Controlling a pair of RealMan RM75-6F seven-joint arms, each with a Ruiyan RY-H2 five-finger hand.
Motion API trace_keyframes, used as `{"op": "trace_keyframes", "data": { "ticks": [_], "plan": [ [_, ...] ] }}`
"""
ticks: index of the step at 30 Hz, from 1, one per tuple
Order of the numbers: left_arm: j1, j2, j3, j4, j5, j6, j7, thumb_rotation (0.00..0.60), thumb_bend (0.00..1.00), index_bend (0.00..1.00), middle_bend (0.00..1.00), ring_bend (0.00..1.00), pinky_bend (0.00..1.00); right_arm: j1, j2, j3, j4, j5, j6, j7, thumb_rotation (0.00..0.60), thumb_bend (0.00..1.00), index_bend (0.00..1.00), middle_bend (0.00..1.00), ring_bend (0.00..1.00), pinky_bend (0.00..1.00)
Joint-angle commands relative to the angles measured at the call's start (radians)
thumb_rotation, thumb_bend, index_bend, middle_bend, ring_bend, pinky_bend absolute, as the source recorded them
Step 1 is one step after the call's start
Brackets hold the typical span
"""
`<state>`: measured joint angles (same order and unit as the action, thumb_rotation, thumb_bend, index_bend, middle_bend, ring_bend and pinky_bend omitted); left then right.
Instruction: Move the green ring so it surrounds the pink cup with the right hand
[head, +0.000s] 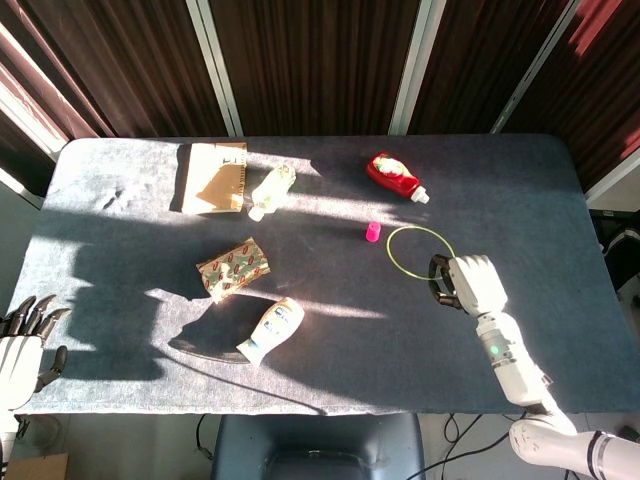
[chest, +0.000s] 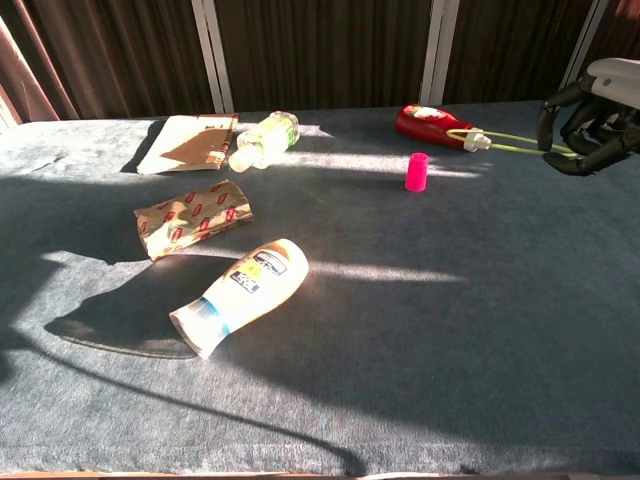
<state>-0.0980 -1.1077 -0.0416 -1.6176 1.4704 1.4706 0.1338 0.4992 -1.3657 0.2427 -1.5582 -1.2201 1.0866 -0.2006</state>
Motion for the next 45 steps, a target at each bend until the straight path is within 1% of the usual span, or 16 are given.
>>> {"op": "trace_keyframes", "data": {
  "ticks": [1, 9, 19, 24, 27, 33, 37, 38, 39, 40, 41, 43, 45],
  "plan": [
    [0.001, 0.001, 0.000, 0.000, 0.000, 0.002, -0.003, 0.600, 0.47, 0.24, 0.09, 0.01, 0.17, 0.055, -0.051, 0.035, 0.055, 0.044, -0.033, -0.048, 0.600, 0.74, 0.84, 0.95, 1.00, 1.00],
    [0.003, 0.003, 0.002, 0.000, 0.005, 0.004, -0.008, 0.600, 0.47, 0.24, 0.09, 0.01, 0.17, 0.159, -0.166, 0.081, 0.194, 0.123, -0.077, -0.112, 0.600, 0.74, 0.84, 0.95, 1.00, 1.00],
    [0.002, 0.004, 0.004, 0.002, 0.011, 0.003, -0.010, 0.600, 0.47, 0.24, 0.09, 0.01, 0.17, 0.280, -0.326, 0.105, 0.442, 0.181, -0.154, -0.119, 0.600, 0.74, 0.85, 0.95, 1.00, 1.00],
    [0.002, 0.005, 0.006, 0.003, 0.017, 0.005, -0.012, 0.600, 0.47, 0.24, 0.09, 0.01, 0.17, 0.329, -0.401, 0.109, 0.567, 0.184, -0.188, -0.093, 0.600, 0.74, 0.85, 0.95, 1.00, 1.00],
    [0.003, 0.006, 0.007, 0.002, 0.020, 0.007, -0.015, 0.600, 0.47, 0.24, 0.09, 0.01, 0.17, 0.343, -0.436, 0.107, 0.623, 0.187, -0.208, -0.065, 0.600, 0.74, 0.85, 0.95, 1.00, 1.00],
    [0.004, 0.007, 0.008, 0.003, 0.023, 0.010, -0.018, 0.600, 0.47, 0.24, 0.09, 0.01, 0.17, 0.353, -0.479, 0.085, 0.703, 0.164, -0.226, -0.027, 0.600, 0.74, 0.85, 0.95, 1.00, 1.00],
    [0.004, 0.006, 0.010, 0.002, 0.026, 0.008, -0.013, 0.600, 0.47, 0.24, 0.09, 0.01, 0.17, 0.360, -0.501, 0.086, 0.748, 0.151, -0.231, 0.012, 0.600, 0.73, 0.80, 0.95, 1.00, 1.00],
    [0.004, 0.006, 0.010, 0.002, 0.026, 0.008, -0.011, 0.600, 0.47, 0.24, 0.09, 0.01, 0.17, 0.361, -0.503, 0.086, 0.755, 0.146, -0.231, 0.019, 0.600, 0.71, 0.79, 0.95, 1.00, 1.00],
    [0.004, 0.006, 0.010, 0.001, 0.026, 0.008, -0.011, 0.600, 0.47, 0.24, 0.09, 0.01, 0.17, 0.362, -0.505, 0.085, 0.761, 0.141, -0.230, 0.028, 0.600, 0.65, 0.75, 0.95, 1.00, 1.00],
    [0.004, 0.006, 0.010, 0.001, 0.025, 0.007, -0.010, 0.600, 0.47, 0.24, 0.09, 0.01, 0.17, 0.362, -0.507, 0.081, 0.768, 0.132, -0.228, 0.038, 0.600, 0.56, 0.70, 0.95, 1.00, 1.00],
    [0.004, 0.006, 0.010, 0.001, 0.025, 0.007, -0.010, 0.600, 0.47, 0.24, 0.09, 0.01, 0.17, 0.361, -0.506, 0.079, 0.770, 0.126, -0.227, 0.044, 0.600, 0.49, 0.66, 0.95, 1.00, 1.00],
    [0.004, 0.005, 0.009, 0.001, 0.024, 0.007, -0.009, 0.600, 0.47, 0.24, 0.09, 0.01, 0.17, 0.358, -0.502, 0.075, 0.766, 0.115, -0.225, 0.059, 0.600, 0.30, 0.51, 0.95, 1.00, 1.00],
    [0.004, 0.005, 0.009, 0.001, 0.024, 0.007, -0.009, 0.600, 0.47, 0.24, 0.09, 0.01, 0.17, 0.354, -0.494, 0.073, 0.754, 0.113, -0.229, 0.066, 0.600, 0.19, 0.36, 0.95, 1.00, 1.00]
  ]
}}
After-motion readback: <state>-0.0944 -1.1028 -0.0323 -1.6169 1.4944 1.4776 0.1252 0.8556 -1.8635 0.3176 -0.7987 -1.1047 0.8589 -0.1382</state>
